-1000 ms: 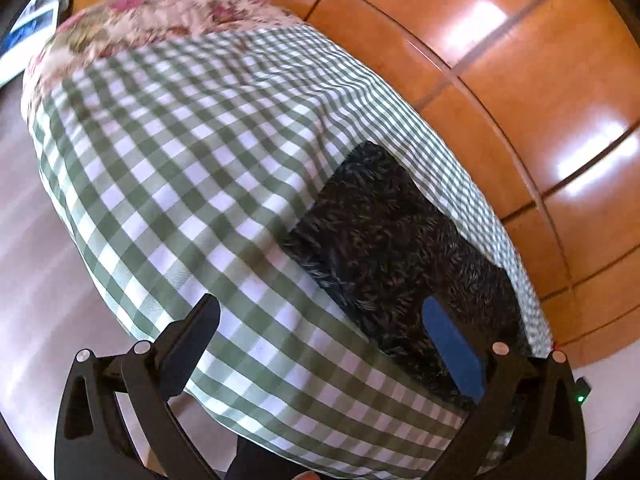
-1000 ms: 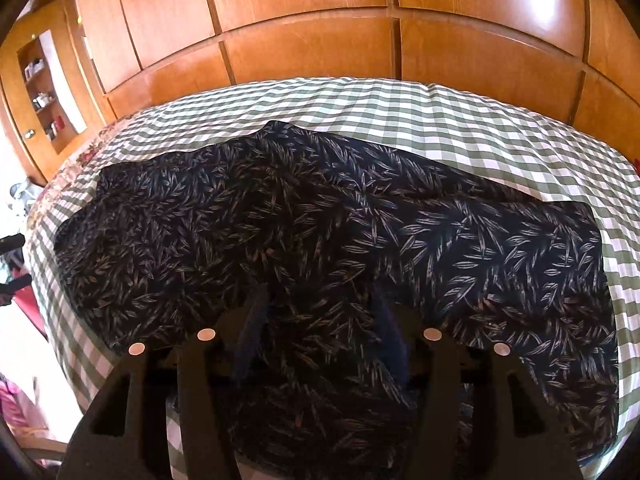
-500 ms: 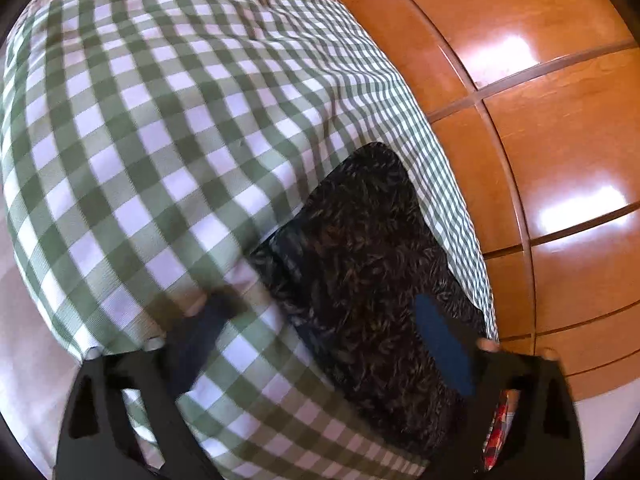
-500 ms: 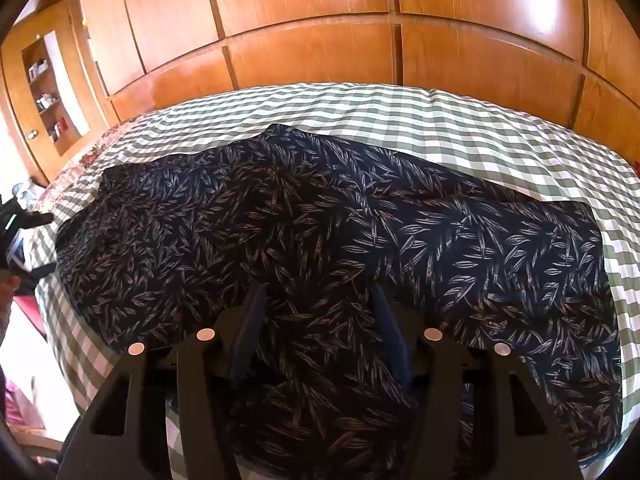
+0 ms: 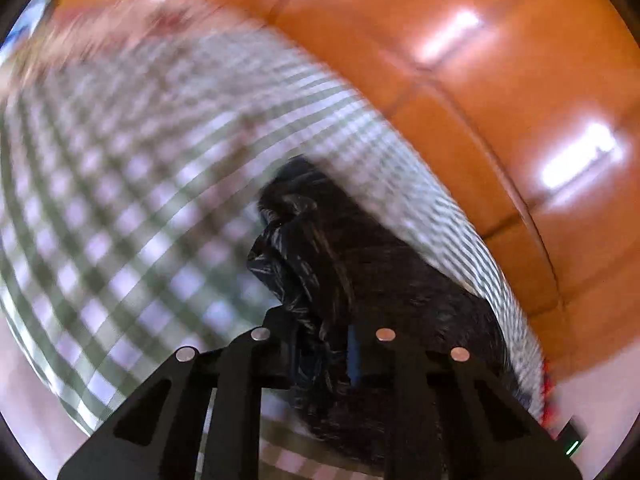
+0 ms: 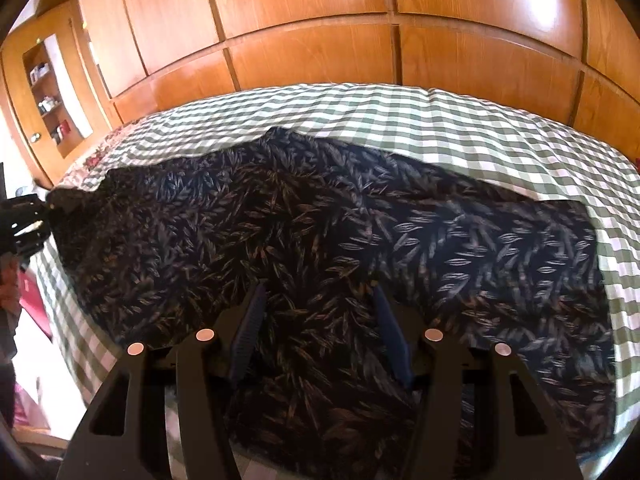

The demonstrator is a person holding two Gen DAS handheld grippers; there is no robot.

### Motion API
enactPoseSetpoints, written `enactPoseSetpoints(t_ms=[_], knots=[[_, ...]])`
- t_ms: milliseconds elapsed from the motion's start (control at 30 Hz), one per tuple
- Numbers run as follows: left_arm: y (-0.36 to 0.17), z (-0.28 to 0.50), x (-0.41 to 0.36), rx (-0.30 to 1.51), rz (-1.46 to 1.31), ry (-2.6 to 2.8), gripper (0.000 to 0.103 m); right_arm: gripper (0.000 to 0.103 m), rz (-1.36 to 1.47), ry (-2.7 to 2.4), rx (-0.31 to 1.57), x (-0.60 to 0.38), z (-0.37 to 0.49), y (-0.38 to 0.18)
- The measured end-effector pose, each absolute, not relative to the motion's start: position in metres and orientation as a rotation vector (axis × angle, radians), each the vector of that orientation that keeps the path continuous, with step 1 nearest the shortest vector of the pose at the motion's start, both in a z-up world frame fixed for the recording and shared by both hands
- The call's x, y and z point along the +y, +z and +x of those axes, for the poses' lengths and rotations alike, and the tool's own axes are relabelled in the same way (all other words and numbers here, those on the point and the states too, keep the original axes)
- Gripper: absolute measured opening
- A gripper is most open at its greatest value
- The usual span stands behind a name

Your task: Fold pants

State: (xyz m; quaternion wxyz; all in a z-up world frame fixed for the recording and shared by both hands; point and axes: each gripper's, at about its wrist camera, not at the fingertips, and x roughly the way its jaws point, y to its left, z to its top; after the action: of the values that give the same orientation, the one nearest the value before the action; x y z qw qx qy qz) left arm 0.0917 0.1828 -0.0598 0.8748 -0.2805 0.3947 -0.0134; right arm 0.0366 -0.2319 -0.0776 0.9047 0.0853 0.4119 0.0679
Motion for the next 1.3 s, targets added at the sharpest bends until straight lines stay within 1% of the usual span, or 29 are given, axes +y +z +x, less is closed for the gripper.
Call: enactPoseSetpoints(t_ms=[67, 100, 133, 167, 300, 433, 533, 700, 733, 767, 800, 867, 900, 967, 1067, 1167, 1233, 1300], knots=[[-0.037, 0.091, 0.15, 0.763, -0.458, -0.123, 0.016, 0.055, 0.244, 0.199, 0.832, -0.239, 0.036, -0.063], [-0.028, 0.091, 0.135, 0.735, -0.4, -0.171, 0.016, 0.058, 0.286, 0.255, 0.836, -0.24, 0.038, -0.057], [-0.023, 0.089, 0.124, 0.719, -0.358, -0.207, 0.016, 0.065, 0.32, 0.3, 0.842, -0.24, 0.041, -0.053], [-0.018, 0.087, 0.113, 0.709, -0.316, -0.248, 0.016, 0.07, 0.361, 0.356, 0.849, -0.239, 0.044, -0.05], [-0.016, 0.082, 0.066, 0.705, -0.18, -0.421, 0.016, 0.079, 0.516, 0.605, 0.899, -0.219, 0.067, -0.04], [-0.023, 0.07, 0.04, 0.721, -0.091, -0.496, 0.016, 0.09, 0.651, 0.81, 0.948, -0.192, 0.092, -0.039], [-0.028, 0.064, 0.028, 0.728, -0.034, -0.523, 0.016, 0.09, 0.767, 0.861, 1.008, -0.173, 0.118, -0.05], [-0.035, 0.058, 0.017, 0.73, 0.041, -0.533, 0.016, 0.09, 0.839, 0.812, 1.064, -0.154, 0.152, -0.069], [-0.037, 0.058, 0.014, 0.731, 0.057, -0.532, 0.016, 0.087, 0.839, 0.812, 1.064, -0.154, 0.152, -0.069], [-0.038, 0.057, 0.013, 0.73, 0.069, -0.531, 0.016, 0.078, 0.841, 0.8, 1.075, -0.153, 0.157, -0.072], [-0.039, 0.056, 0.011, 0.73, 0.087, -0.529, 0.016, 0.07, 0.837, 0.787, 1.087, -0.149, 0.161, -0.075], [-0.04, 0.055, 0.009, 0.731, 0.101, -0.526, 0.016, 0.04, 0.782, 0.723, 1.123, -0.143, 0.168, -0.081], [-0.041, 0.055, 0.009, 0.733, 0.108, -0.526, 0.016, 0.036, 0.768, 0.711, 1.128, -0.142, 0.167, -0.085], [-0.043, 0.056, 0.007, 0.744, 0.126, -0.519, 0.016, 0.016, 0.745, 0.681, 1.129, -0.144, 0.168, -0.089], [-0.044, 0.055, 0.005, 0.743, 0.138, -0.514, 0.017, 0.014, 0.717, 0.655, 1.123, -0.147, 0.168, -0.09], [-0.042, 0.053, 0.003, 0.743, 0.138, -0.515, 0.019, 0.013, 0.684, 0.652, 1.106, -0.146, 0.166, -0.086], [-0.039, 0.05, 0.002, 0.736, 0.133, -0.514, 0.025, 0.013, 0.665, 0.653, 1.095, -0.144, 0.165, -0.082], [-0.037, 0.048, 0.001, 0.736, 0.116, -0.528, 0.036, 0.013, 0.646, 0.652, 1.086, -0.141, 0.167, -0.079]])
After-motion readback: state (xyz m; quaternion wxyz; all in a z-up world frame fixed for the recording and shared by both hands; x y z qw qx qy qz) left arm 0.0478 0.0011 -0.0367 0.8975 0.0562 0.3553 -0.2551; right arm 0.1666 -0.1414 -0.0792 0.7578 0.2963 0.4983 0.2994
